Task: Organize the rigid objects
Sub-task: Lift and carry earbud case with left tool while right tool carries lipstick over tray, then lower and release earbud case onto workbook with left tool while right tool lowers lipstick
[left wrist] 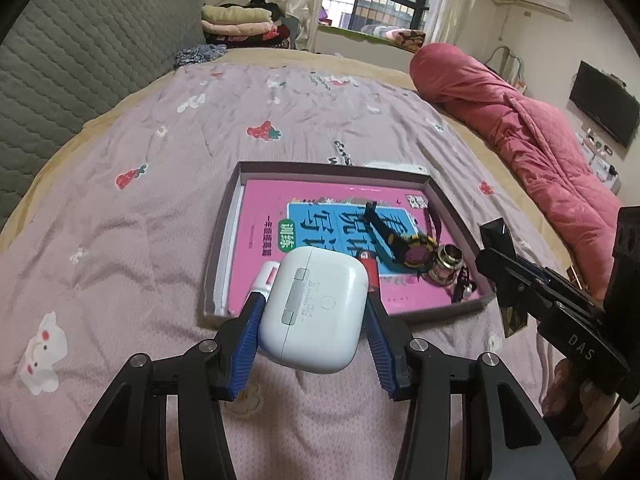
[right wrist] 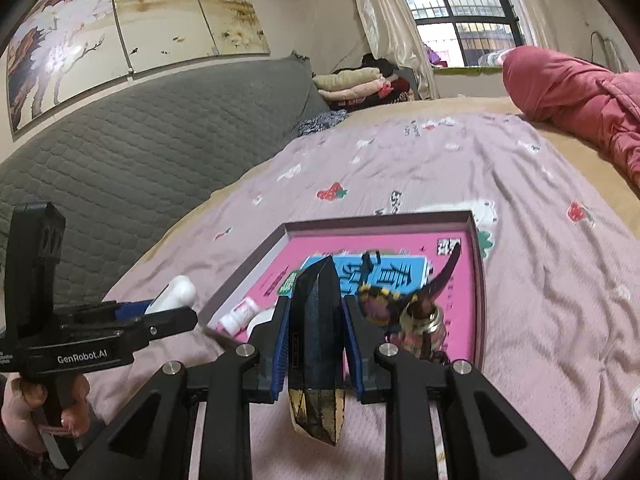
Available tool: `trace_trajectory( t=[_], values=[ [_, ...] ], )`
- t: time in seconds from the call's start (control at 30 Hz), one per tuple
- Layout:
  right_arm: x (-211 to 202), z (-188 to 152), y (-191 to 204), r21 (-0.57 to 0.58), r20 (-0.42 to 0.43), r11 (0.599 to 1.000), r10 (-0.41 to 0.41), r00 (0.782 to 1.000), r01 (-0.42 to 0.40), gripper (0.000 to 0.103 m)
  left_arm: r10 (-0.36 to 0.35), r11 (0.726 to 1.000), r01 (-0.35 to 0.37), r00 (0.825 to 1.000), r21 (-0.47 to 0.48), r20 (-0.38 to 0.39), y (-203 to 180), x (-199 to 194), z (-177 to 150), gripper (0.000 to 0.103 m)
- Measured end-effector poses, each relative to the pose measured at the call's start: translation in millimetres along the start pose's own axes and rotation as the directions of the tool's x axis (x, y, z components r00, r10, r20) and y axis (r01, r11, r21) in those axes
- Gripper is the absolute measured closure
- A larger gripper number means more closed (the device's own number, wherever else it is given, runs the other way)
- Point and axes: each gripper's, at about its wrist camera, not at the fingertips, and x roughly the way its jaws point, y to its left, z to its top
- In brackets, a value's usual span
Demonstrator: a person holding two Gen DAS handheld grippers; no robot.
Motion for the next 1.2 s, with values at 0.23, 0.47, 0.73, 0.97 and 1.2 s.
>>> trace_trajectory(
  t=[0.23, 0.47, 0.73, 0.97, 1.2],
  values=[
    [12, 8, -7, 0.021, 0.013, 0.999, -0.037, 0.999, 0.036, 0.078, -0.002, 1.000, 0.002, 1.000, 0.005, 0.008, -7, 20, 13, 0.052],
    [23, 16, -8, -0.060, 0.020, 0.993, -0.098, 0.995, 0.099, 0.078, -0.006, 1.000, 0.006, 1.000, 0.025, 0.003, -17, 42, 25, 0.052],
    [42, 12, -9, -0.107, -0.027, 0.983, -0.149, 0.988, 0.146, 0.078, -0.008, 0.999, 0.008, 1.000, 0.042, -0.012, -25, 66, 33, 0.052],
    [55, 3, -9, -0.114, -0.073, 0.983, -0.156, 0.985, 0.147, 0.078, -0.006, 0.999, 0.007, 1.000, 0.044, -0.023, -27, 81, 31, 0.069],
    [58, -1, -10, -0.109, -0.087, 0.983, -0.157, 0.984, 0.147, 0.078, 0.013, 1.000, -0.011, 0.995, 0.027, -0.100, -18, 108, 19, 0.076]
  ],
)
